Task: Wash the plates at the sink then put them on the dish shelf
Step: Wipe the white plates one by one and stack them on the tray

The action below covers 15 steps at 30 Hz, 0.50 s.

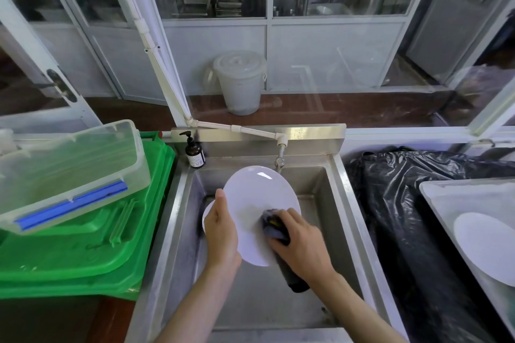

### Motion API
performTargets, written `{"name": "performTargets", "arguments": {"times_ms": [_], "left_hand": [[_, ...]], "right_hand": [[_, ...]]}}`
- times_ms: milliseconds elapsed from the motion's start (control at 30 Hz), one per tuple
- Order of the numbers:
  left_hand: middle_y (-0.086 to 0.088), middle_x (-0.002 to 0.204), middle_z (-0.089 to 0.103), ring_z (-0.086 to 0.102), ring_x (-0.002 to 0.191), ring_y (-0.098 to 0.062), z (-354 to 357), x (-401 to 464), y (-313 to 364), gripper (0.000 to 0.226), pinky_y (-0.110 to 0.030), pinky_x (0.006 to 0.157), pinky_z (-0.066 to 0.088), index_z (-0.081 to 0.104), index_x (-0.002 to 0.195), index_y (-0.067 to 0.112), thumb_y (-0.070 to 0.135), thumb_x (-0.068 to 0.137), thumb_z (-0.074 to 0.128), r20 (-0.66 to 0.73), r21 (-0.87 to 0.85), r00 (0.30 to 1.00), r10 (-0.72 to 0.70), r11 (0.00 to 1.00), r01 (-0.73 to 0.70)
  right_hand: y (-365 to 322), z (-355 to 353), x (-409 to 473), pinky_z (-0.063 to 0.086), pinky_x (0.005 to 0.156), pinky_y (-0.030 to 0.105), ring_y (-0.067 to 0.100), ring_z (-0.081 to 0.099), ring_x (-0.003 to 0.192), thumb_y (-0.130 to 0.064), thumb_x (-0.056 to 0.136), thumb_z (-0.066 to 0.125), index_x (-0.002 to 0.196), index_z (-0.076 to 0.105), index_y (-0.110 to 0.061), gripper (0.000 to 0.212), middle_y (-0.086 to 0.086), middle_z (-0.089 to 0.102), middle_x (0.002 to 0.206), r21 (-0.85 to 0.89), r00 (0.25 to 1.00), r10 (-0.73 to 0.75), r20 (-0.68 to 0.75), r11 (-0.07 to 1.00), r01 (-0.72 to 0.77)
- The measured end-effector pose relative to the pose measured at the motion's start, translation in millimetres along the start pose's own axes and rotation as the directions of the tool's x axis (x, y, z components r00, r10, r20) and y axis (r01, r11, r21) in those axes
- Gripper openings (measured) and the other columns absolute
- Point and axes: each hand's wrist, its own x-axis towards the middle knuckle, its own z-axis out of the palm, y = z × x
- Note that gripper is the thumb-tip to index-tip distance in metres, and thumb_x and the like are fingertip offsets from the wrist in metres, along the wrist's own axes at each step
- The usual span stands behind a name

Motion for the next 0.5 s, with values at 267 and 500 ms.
{"name": "performTargets", "arguments": {"times_ms": [267,500], "left_hand": [[0.020,0.088,0.071,0.061,0.092,-0.007,15,-23,-13,0.037,-0.030,0.086,0.049,0.070,0.094,0.025,0.049,0.107,0.046,0.108,0.136,0.991,0.082,0.986,-0.097],[0.008,0.088,0.069,0.061,0.089,-0.015,18,-21,-3,0.041,-0.039,0.088,0.049,0.069,0.073,0.034,0.050,0.106,0.050,0.145,0.094,0.985,0.095,0.990,-0.109]], "right_hand": [[6,-6,50,0.052,0.066,0.043,0.028,0.063,0.077,-0.042,0.099,0.061,0.108,0.051,-0.026,0.021,-0.009,0.055,0.100,0.095,0.936,0.290,-0.197,0.956,-0.276],[-27,-14,66,0.052,0.070,0.034,0.013,0.060,0.093,-0.039,0.093,0.061,0.118,0.059,-0.029,0.027,-0.012,0.061,0.111,0.132,0.985,-0.001,-0.175,0.991,0.025]]}}
